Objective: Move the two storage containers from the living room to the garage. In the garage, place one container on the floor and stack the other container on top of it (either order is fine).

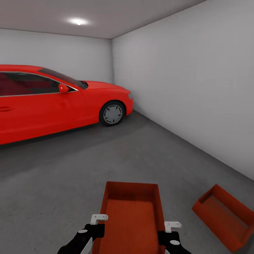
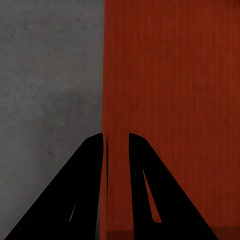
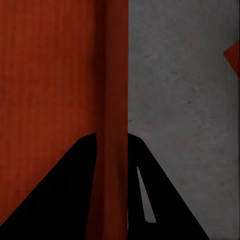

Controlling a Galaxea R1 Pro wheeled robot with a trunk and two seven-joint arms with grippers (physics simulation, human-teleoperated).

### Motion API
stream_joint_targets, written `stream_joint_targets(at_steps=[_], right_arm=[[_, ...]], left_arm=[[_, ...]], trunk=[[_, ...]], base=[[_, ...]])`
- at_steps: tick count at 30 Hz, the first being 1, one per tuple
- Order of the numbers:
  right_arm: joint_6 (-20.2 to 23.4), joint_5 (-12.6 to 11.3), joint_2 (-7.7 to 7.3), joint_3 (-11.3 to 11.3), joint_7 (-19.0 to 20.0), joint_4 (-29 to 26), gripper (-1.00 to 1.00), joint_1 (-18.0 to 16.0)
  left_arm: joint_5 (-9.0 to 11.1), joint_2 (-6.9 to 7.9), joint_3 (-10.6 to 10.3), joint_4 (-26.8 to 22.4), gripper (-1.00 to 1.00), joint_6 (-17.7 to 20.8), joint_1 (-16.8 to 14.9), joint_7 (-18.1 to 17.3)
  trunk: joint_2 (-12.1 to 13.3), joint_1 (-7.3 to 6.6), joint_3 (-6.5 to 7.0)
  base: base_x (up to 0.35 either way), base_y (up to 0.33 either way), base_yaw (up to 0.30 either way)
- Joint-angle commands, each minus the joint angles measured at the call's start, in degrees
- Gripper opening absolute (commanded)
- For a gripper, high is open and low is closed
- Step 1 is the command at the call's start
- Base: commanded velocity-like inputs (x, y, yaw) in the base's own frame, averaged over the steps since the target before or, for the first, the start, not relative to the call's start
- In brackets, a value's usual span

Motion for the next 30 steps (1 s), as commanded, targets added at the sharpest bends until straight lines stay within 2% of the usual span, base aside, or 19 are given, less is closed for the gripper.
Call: stream_joint_targets(at_steps=[1, 30], right_arm=[[-0.18, -0.66, -0.96, 0.37, -0.69, 0.12, -1.00, -0.06], [-0.12, -0.66, -0.96, 0.37, -0.60, 0.12, -1.00, -0.06]], left_arm=[[-0.90, 0.08, 0.16, -0.24, -1.00, 0.39, -0.02, 0.96], [-0.91, 0.08, 0.16, -0.24, -1.00, 0.43, -0.02, 0.96]], trunk=[[-0.09, 0.02, -0.10], [-0.09, 0.02, -0.10]], base=[[0.000, 0.000, -0.287], [0.000, 0.000, -0.287]])
